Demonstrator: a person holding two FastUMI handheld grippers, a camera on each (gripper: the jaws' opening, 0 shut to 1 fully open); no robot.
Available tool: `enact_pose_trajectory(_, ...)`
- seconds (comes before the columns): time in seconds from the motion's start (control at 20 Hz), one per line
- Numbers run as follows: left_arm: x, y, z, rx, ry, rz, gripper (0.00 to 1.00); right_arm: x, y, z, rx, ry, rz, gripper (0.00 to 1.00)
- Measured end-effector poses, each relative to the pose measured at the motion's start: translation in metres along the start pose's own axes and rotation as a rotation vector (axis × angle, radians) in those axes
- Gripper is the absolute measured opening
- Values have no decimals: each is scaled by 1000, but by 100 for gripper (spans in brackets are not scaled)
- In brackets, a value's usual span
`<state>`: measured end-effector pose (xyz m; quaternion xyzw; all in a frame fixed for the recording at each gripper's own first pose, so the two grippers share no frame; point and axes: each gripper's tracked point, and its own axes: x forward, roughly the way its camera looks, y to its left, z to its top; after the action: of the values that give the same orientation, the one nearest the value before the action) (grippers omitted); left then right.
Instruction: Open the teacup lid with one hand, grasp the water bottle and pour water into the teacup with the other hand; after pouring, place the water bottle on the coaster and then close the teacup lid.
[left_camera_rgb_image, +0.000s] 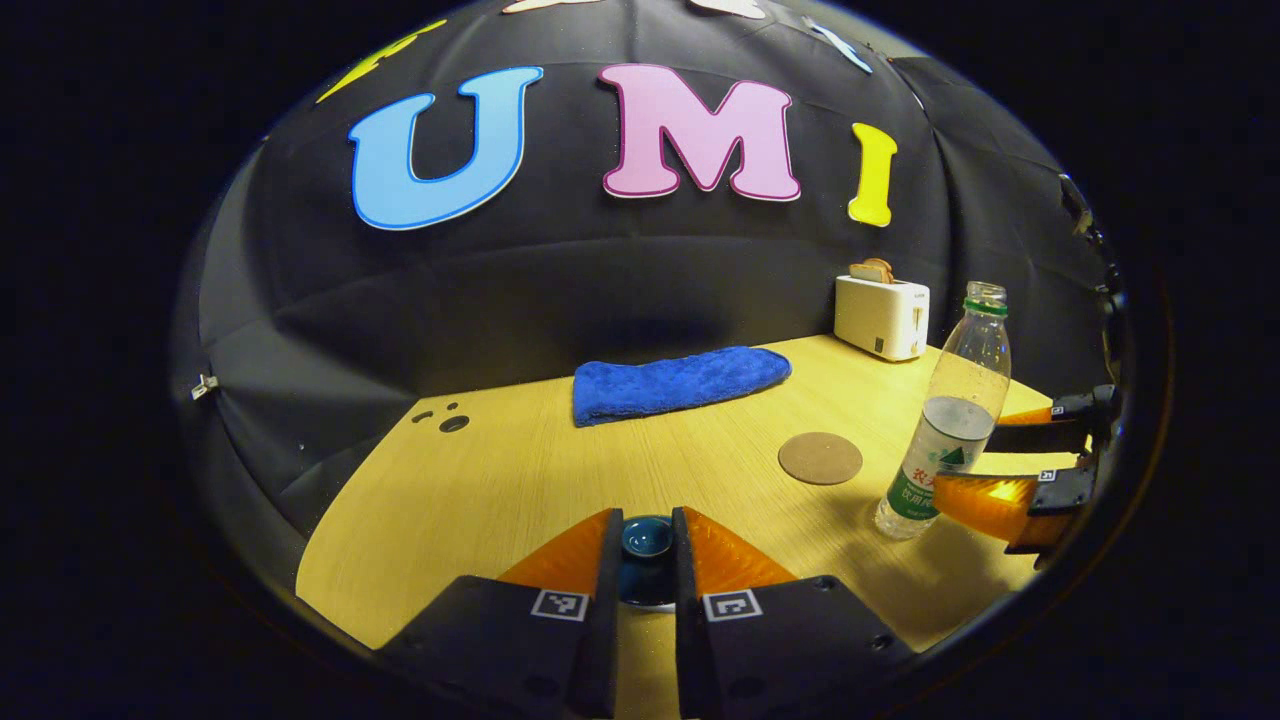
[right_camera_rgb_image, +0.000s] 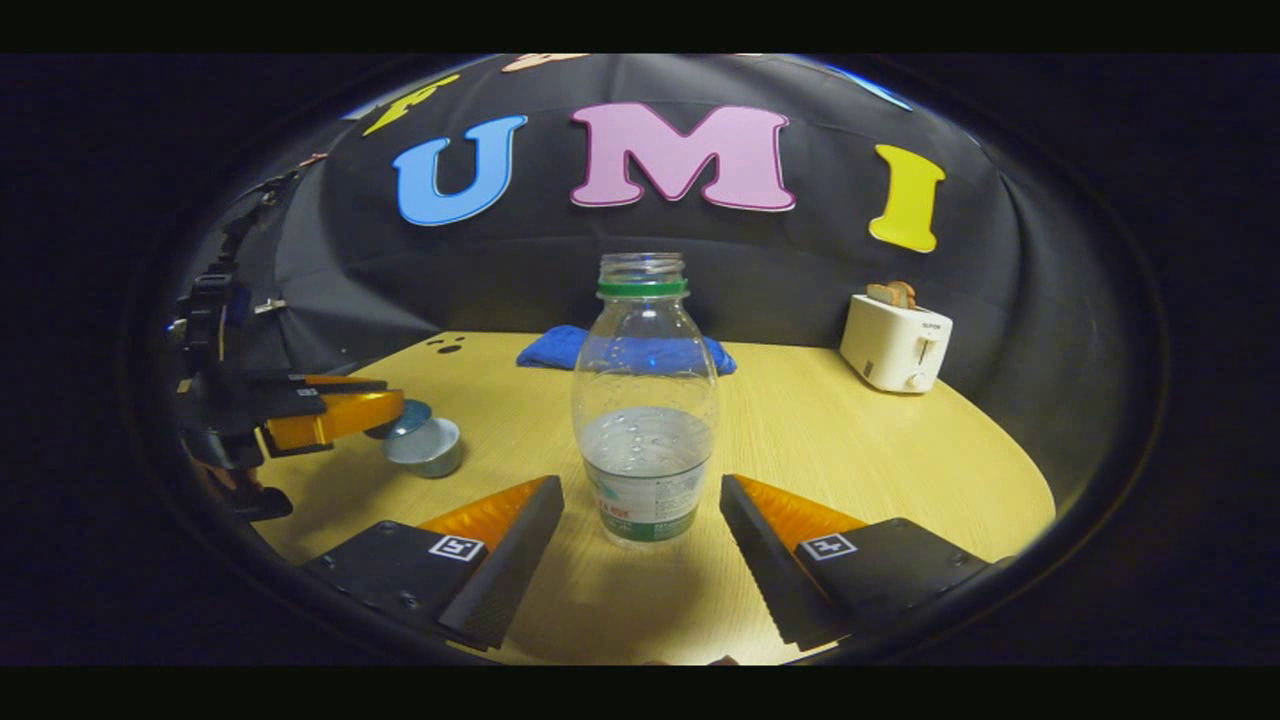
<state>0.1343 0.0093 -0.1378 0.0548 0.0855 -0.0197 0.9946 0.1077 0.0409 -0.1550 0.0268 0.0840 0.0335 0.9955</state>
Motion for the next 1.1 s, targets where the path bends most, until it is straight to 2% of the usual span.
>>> enact_pose_trajectory(0.1,-4,3,-2,-9,1,0,27,6,1,3,8,-11,-8,98)
enact_pose_trajectory(0.65,-9,15,-17,-9,23,-9,27,22,3,19,31,-73,-74,98)
enact_pose_trajectory(0.8,-9,15,-17,-3,22,-16,27,19,2,22,35,-96,-91,94)
enact_pose_trajectory(0.85,-9,15,-16,0,21,-19,24,19,1,22,36,-100,-96,92)
enact_pose_trajectory(0.95,-10,13,-17,3,23,-26,27,19,-1,26,29,-116,-108,87)
enact_pose_trajectory(1.05,-12,13,-18,6,22,-34,27,20,-1,27,19,-124,-115,90)
enact_pose_trajectory(1.1,-13,13,-18,7,23,-37,27,20,-1,27,19,-125,-115,82)
